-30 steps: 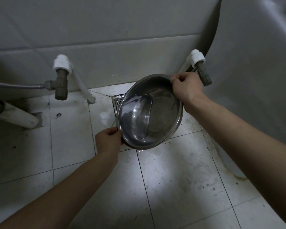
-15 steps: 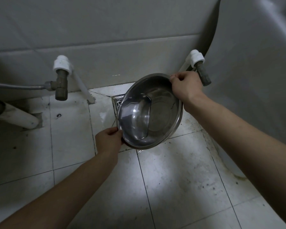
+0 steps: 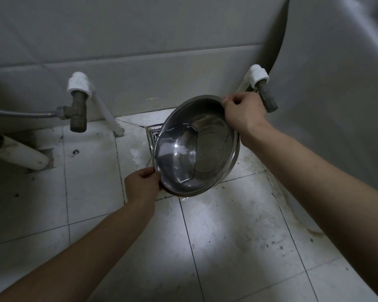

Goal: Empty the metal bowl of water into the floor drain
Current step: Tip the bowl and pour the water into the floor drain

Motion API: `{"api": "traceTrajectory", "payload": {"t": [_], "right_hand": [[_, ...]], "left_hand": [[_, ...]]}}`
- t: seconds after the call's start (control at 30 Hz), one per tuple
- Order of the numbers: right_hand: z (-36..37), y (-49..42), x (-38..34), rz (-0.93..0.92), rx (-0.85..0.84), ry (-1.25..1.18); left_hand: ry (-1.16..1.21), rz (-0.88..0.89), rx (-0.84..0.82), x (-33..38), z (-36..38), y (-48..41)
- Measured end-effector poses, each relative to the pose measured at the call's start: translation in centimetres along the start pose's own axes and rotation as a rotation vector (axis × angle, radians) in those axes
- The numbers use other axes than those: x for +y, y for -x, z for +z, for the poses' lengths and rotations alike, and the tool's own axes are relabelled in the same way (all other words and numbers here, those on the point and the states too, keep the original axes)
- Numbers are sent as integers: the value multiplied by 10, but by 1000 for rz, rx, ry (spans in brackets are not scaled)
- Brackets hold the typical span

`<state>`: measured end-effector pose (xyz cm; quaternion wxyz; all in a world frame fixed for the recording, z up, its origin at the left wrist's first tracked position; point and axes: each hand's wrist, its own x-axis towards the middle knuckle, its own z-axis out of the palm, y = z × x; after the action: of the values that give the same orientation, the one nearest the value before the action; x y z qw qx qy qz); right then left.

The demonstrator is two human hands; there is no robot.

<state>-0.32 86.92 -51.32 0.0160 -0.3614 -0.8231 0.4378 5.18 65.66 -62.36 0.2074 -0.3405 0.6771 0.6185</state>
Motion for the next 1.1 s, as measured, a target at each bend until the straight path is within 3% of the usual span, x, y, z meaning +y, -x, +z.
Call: {"api": "traceTrajectory", "payload": {"t": [1.1], "right_hand": [[-3, 11, -11, 11, 9, -8]], "left_hand": [[36, -21, -2, -3, 0, -1]]}}
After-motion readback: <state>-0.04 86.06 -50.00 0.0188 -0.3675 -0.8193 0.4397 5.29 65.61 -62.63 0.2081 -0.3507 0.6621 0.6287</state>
